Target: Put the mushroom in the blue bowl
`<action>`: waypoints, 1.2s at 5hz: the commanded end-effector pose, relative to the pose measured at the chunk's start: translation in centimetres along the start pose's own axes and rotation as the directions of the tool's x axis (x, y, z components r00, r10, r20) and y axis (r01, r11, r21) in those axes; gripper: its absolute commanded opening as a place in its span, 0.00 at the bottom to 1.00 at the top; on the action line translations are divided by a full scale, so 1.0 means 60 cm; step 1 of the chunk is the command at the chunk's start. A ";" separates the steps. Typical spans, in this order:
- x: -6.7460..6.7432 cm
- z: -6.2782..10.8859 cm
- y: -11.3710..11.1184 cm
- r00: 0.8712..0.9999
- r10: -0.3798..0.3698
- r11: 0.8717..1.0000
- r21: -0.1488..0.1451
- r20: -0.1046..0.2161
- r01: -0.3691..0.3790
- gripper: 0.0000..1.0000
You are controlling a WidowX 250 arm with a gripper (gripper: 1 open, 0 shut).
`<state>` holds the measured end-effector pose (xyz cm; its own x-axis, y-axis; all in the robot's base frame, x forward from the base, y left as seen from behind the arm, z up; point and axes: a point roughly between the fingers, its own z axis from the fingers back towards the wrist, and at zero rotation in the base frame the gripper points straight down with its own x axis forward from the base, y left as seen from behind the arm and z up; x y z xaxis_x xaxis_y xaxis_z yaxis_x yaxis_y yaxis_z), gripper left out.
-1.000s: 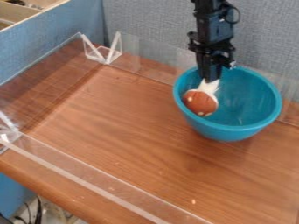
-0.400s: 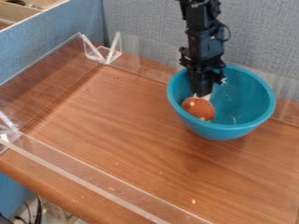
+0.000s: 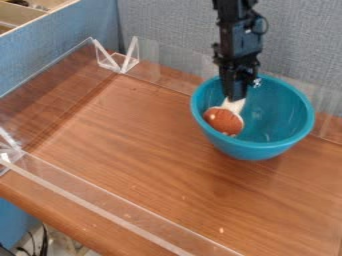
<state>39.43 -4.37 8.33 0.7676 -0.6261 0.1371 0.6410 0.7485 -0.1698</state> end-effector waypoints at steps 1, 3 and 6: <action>0.029 0.100 -0.022 0.994 -0.039 0.996 0.085 0.101 0.031 0.00; 0.029 0.110 -0.047 0.993 -0.050 0.995 0.094 0.103 0.040 0.00; 0.026 0.084 -0.038 0.996 -0.011 0.996 0.093 0.093 0.002 0.00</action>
<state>38.49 -6.44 10.74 0.7680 -0.6217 0.1539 0.6396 0.7572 -0.1327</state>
